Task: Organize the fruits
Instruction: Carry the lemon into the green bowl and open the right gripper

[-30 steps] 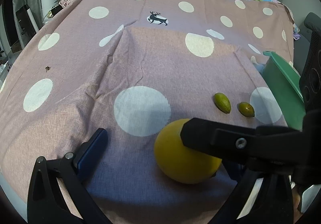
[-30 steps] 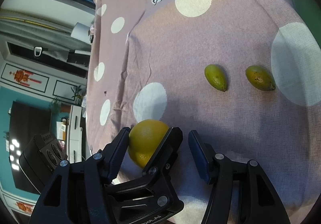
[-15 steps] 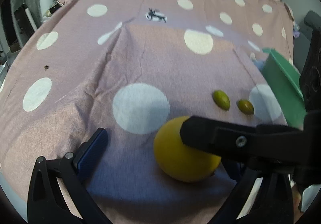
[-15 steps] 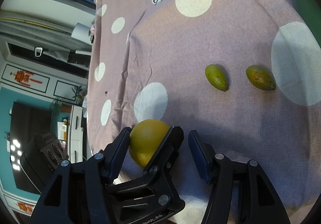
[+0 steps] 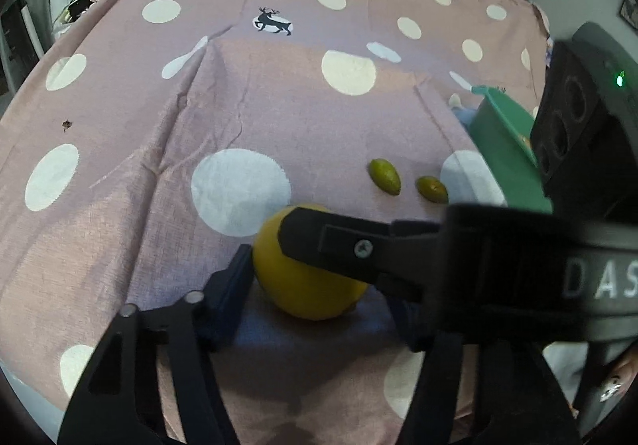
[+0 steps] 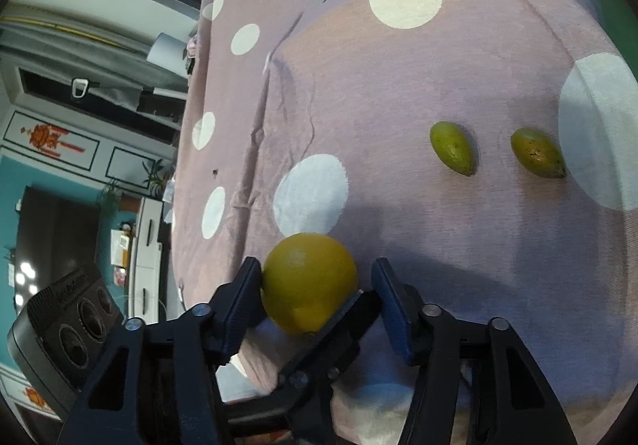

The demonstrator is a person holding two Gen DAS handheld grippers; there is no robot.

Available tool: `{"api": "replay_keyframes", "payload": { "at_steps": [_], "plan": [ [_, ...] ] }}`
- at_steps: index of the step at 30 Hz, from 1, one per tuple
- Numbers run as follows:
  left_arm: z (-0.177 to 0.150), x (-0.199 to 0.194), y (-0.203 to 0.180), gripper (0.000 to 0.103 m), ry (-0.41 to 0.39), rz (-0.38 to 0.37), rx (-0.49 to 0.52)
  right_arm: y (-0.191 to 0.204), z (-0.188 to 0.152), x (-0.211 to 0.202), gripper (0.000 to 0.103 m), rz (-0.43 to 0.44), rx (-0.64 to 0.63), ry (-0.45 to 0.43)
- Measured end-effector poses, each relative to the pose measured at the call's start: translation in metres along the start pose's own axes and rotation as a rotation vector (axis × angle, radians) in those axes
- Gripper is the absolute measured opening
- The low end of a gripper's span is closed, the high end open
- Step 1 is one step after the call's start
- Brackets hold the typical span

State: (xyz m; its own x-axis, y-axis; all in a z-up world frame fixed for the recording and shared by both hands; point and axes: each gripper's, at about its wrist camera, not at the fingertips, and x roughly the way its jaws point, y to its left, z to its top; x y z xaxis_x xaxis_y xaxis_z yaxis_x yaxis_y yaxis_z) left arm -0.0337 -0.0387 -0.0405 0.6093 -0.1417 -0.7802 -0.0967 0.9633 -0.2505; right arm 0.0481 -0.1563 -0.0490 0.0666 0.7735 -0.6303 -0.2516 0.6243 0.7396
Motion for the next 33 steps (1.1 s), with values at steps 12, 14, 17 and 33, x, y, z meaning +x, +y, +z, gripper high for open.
{"api": "replay_keyframes", "payload": {
  "at_steps": [12,14,17,33],
  "plan": [
    [0.011,-0.013,-0.016,0.054,-0.028,0.036,0.044,0.005,-0.001,-0.017,0.051,0.014,-0.024,-0.045],
    [0.016,-0.018,-0.021,0.054,-0.044,0.022,0.050,0.005,0.000,-0.028,0.051,0.033,-0.022,-0.074],
    [0.023,-0.028,-0.032,0.054,-0.081,0.014,0.078,0.006,0.001,-0.044,0.051,0.056,-0.031,-0.125],
    [0.068,-0.045,-0.134,0.054,-0.200,-0.052,0.319,-0.017,0.013,-0.156,0.052,0.083,0.043,-0.437]
  ]
}}
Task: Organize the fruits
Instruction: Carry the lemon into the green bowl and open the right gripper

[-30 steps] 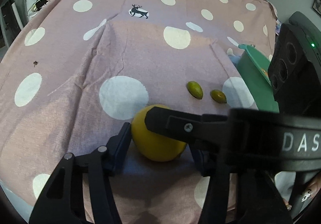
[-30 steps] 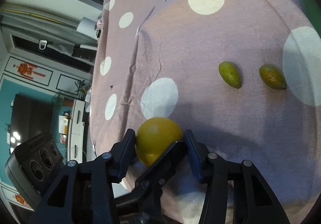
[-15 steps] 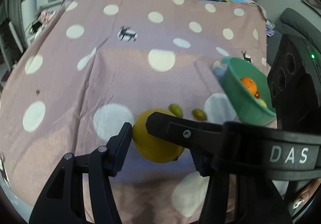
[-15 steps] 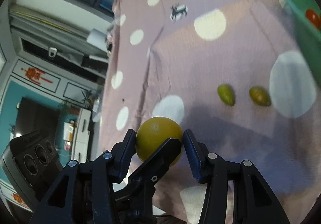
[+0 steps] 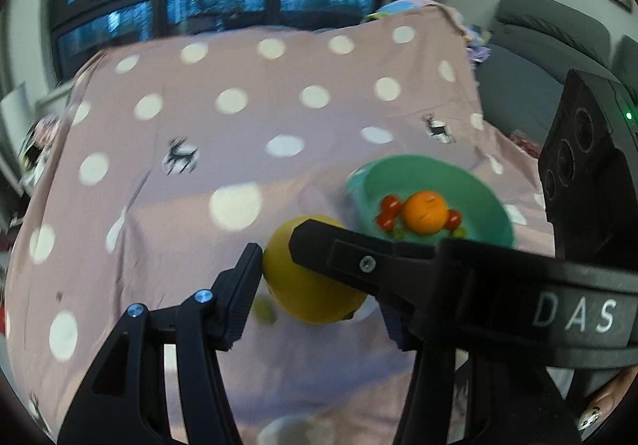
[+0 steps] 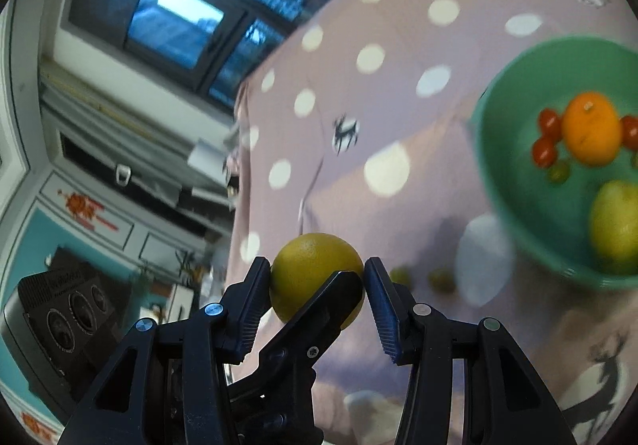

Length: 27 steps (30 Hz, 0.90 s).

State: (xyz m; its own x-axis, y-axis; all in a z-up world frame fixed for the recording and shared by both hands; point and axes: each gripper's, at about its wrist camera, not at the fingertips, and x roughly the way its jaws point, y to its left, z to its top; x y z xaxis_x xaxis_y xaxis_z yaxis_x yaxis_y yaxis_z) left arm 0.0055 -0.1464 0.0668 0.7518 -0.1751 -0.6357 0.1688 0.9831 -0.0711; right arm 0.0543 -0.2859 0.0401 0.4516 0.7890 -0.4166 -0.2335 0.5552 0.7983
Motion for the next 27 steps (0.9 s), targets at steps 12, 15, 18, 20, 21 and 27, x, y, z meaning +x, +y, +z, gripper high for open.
{"api": "replay_keyframes", "payload": {
  "at_steps": [12,15,18,20,21,27],
  "plan": [
    [0.030,0.040,-0.064,0.055,-0.028,-0.220,0.109,-0.039,0.029,-0.066,0.052,-0.178,0.092,-0.240],
    [0.026,0.055,-0.071,0.054,0.012,-0.255,0.109,-0.055,0.028,-0.068,0.052,-0.211,0.138,-0.239],
    [0.023,0.067,-0.076,0.054,0.042,-0.281,0.111,-0.067,0.025,-0.068,0.052,-0.244,0.180,-0.244],
    [0.020,0.073,-0.079,0.054,0.060,-0.297,0.100,-0.071,0.025,-0.068,0.052,-0.259,0.200,-0.246],
    [0.020,0.077,-0.081,0.054,0.070,-0.305,0.095,-0.074,0.025,-0.068,0.052,-0.267,0.210,-0.247],
    [0.016,0.086,-0.089,0.054,0.095,-0.349,0.070,-0.084,0.024,-0.074,0.050,-0.348,0.237,-0.281]
  ]
}}
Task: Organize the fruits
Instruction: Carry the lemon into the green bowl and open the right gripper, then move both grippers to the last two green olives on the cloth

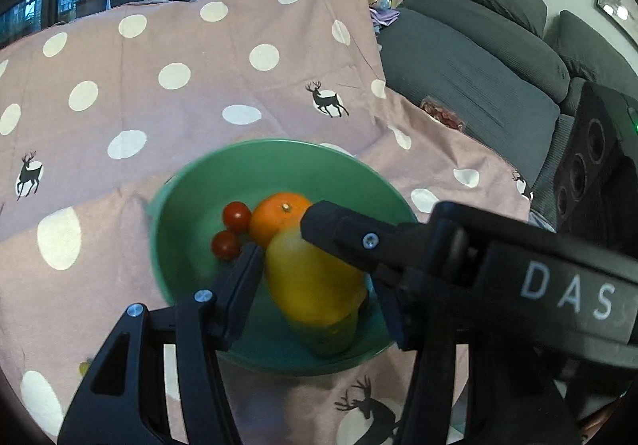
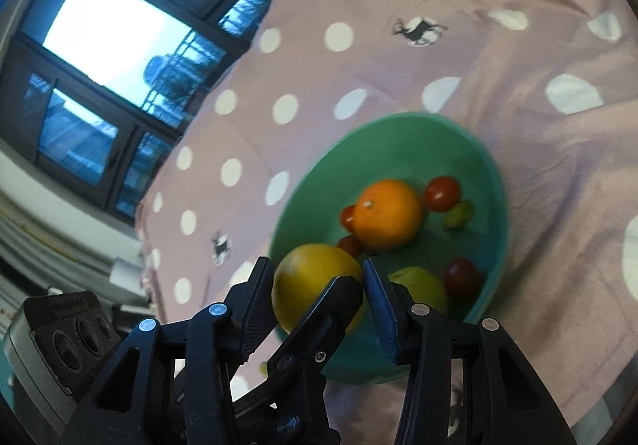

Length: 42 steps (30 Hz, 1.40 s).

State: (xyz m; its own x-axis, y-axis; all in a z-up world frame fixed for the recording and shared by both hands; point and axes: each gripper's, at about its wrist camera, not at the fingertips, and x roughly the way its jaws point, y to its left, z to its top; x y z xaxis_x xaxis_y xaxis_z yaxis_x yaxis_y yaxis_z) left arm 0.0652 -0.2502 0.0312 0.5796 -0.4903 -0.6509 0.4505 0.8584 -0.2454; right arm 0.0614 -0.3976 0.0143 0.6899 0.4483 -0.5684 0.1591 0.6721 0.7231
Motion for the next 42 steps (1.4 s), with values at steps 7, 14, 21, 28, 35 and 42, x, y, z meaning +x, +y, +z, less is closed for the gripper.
{"api": "replay_keyframes", "payload": {
  "at_steps": [7,14,21,28,35,42],
  "plan": [
    [-0.001,-0.007,0.003,0.065,-0.019,-0.007,-0.022,0.009,0.001,-0.008,0.050,-0.087,-0.045,-0.077],
    [-0.003,-0.031,0.018,0.096,-0.079,0.061,-0.042,0.023,-0.004,-0.019,0.053,-0.105,-0.104,-0.129],
    [-0.010,-0.077,0.063,0.103,-0.183,0.235,-0.134,0.048,-0.018,-0.017,0.054,-0.133,-0.199,-0.099],
    [-0.021,-0.114,0.118,0.103,-0.213,0.448,-0.218,0.084,-0.040,-0.006,0.063,-0.083,-0.327,-0.022],
    [-0.035,-0.140,0.160,0.102,-0.231,0.511,-0.342,0.104,-0.062,0.021,0.063,-0.050,-0.394,0.112],
    [-0.046,-0.146,0.178,0.099,-0.189,0.444,-0.422,0.118,-0.081,0.049,0.063,-0.106,-0.469,0.182]
  ]
}}
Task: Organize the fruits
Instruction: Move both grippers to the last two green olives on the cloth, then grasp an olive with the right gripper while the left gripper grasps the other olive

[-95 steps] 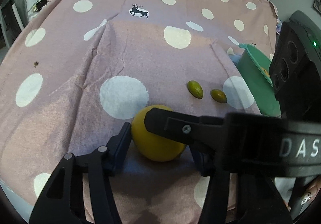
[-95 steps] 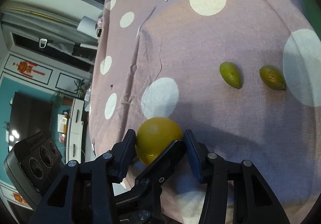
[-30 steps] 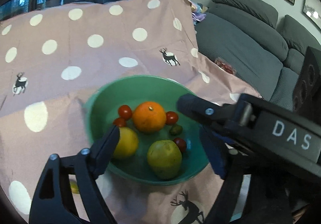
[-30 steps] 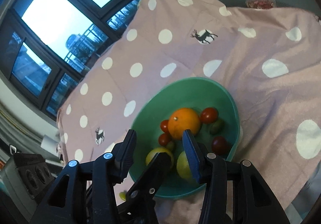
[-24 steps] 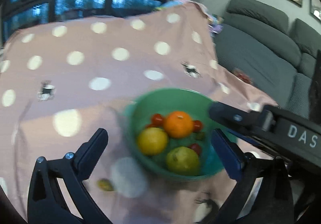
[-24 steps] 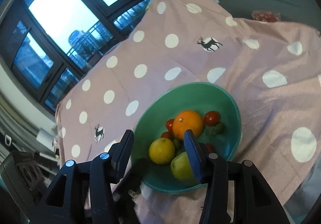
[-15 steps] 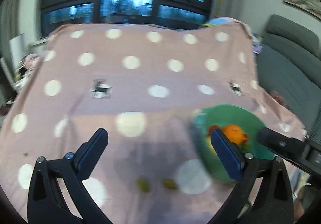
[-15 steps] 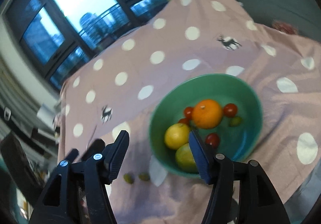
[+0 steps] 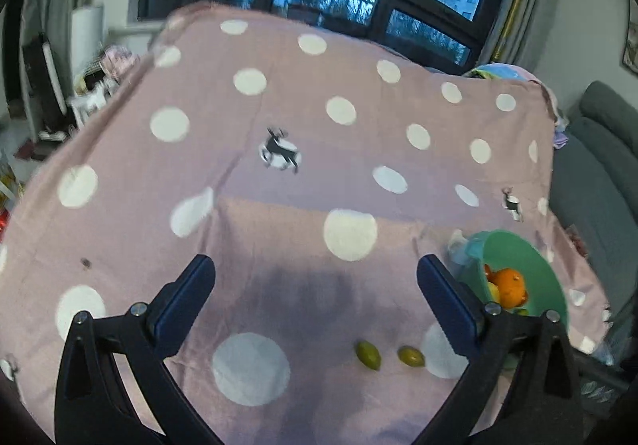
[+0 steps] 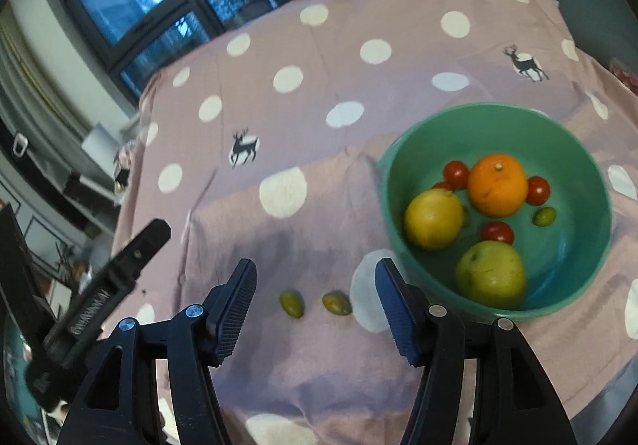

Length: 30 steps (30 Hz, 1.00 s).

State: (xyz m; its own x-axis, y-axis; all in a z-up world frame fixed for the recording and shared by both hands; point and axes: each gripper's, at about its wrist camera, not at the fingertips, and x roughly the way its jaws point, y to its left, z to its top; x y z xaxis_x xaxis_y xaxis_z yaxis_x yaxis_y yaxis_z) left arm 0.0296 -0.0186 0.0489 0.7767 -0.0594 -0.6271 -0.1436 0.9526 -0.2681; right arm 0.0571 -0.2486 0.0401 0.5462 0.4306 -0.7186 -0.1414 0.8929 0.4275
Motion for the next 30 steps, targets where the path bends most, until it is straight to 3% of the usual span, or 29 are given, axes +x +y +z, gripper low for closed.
{"api": "replay_keyframes", "payload": {
  "at_steps": [4,8,10,19,30],
  "plan": [
    [-0.007,0.014,-0.001,0.072,0.102,-0.061,-0.007,0.006,-0.002,0.019,0.061,-0.046,-0.017,0.036],
    [-0.012,0.028,-0.002,0.040,0.196,-0.053,-0.008,0.009,-0.005,0.034,0.044,-0.060,-0.048,0.088],
    [-0.017,0.034,-0.004,0.035,0.237,-0.067,-0.007,0.007,-0.006,0.042,0.040,-0.068,-0.055,0.108],
    [-0.033,0.061,-0.014,0.035,0.402,-0.160,-0.036,0.001,-0.015,0.062,0.040,-0.082,-0.085,0.191],
    [-0.043,0.078,-0.023,0.033,0.503,-0.168,-0.049,0.005,-0.022,0.081,0.029,-0.135,-0.155,0.244]
  ]
}}
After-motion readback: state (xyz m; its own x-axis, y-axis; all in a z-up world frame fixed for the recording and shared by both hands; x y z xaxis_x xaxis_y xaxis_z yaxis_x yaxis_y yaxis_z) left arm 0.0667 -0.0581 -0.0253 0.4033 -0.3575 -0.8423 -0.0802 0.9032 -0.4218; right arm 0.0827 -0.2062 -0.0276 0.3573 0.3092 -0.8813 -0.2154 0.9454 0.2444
